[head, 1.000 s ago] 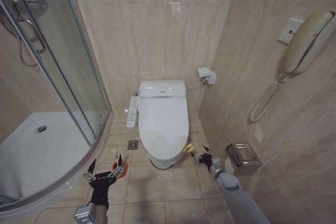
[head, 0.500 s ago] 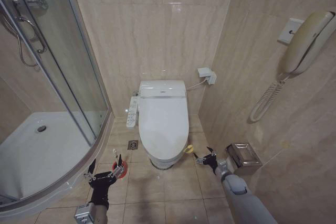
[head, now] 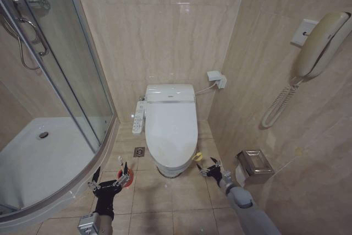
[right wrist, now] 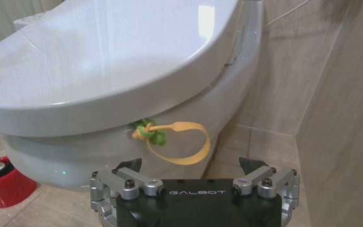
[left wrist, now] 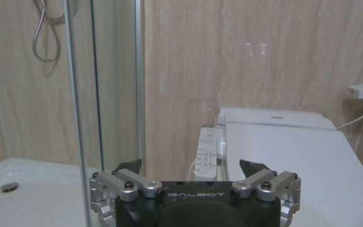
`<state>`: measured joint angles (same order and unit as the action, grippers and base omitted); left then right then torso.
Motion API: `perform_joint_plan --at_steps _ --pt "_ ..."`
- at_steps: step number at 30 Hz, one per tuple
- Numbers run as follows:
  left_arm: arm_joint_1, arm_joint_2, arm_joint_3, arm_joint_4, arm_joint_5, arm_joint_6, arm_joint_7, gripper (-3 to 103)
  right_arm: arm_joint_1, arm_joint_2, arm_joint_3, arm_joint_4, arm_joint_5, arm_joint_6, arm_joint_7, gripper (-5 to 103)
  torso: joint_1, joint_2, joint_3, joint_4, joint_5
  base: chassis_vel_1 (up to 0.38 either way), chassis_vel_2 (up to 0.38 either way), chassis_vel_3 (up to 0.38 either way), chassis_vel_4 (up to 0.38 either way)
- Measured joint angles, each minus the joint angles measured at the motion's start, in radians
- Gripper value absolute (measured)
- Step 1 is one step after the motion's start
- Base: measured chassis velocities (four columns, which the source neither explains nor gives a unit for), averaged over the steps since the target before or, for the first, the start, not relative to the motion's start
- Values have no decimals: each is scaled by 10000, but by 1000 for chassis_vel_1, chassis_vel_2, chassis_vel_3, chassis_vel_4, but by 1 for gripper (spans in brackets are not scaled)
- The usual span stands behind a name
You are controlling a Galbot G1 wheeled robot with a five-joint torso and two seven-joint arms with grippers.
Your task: Open the toilet lid, clean the toilet bowl with a toilet brush, close the toilet lid, and flush.
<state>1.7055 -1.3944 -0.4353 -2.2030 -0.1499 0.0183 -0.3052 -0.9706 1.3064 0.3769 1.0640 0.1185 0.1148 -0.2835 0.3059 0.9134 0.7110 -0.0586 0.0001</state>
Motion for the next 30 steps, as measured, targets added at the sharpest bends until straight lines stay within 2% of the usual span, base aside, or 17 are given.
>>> perform_joint_plan --at_steps 14,22,30 --pt "0 0 -1 0 0 0 0 100 113 11 -192 123 10 -30 29 100 0 0 0 0 -1 0 0 0 0" --pt "0 0 0 0 0 0 0 100 430 350 -147 -571 -143 207 17 100 -1 0 0 1 1 0 0 0 0" --pt "0 0 0 0 0 0 -1 100 805 282 -140 -825 -226 226 15 100 -1 0 0 0 -1 0 0 0 0"
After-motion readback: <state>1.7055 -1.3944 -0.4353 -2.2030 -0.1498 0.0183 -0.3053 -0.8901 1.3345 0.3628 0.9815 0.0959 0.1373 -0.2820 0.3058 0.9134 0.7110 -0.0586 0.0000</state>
